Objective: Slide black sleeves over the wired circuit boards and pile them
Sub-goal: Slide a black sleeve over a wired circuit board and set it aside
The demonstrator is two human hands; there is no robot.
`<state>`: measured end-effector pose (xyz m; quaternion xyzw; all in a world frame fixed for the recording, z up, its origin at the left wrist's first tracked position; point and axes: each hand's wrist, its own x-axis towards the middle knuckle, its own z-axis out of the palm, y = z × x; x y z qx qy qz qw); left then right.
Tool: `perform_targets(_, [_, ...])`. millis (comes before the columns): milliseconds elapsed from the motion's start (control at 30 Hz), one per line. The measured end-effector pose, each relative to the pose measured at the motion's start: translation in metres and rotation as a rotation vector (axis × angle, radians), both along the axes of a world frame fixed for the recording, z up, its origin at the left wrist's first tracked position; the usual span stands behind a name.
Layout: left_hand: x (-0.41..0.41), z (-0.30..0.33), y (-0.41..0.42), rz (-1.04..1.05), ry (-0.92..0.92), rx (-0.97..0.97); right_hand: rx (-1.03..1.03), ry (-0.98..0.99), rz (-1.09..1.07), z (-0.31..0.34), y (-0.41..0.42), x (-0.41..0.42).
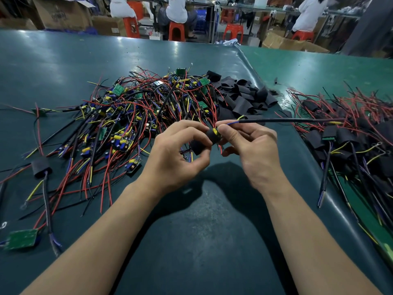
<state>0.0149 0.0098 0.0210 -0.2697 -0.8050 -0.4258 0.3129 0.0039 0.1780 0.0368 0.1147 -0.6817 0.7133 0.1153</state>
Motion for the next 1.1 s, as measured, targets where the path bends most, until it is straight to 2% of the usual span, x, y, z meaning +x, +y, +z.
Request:
perform_targets(200, [0.0, -0.003, 0.001, 0.021, 0.015, -0.05, -0.048, -0.042, -0.106, -0.006, -0.01, 0.0])
perform_targets(367, [-0.001, -0.001, -0.002, 0.065, -0.006, -0.005, -0.055, -0.132, 0.002, -0.001, -0.01, 0.003])
perform_targets(500, [0.001, 0.001, -0.004, 0.104, 0.027, -0.13, -0.038, -0.112, 0.015, -0.001, -0.018, 0.009])
perform_targets(733, [0.001, 0.002, -0.002, 0.116, 0.008, -0.167, -0.28, -0.341, 0.098, 0.0, -0.025, 0.007])
perform_targets(867, [0.0, 0.002, -0.003, 0.069, 0.0, -0.129, -0.258, -0.341, 0.169, -0.005, -0.025, 0.007])
perform_targets(1000, [0.0, 0.001, 0.0, 0.016, -0.011, -0.08, -0.229, -0.311, 0.073, -0.007, -0.021, 0.003])
perform_targets(1100, [-0.002, 0.0, 0.0, 0.108, 0.076, -0.089, -0.221, -0.179, -0.124, -0.005, -0.016, -0.002])
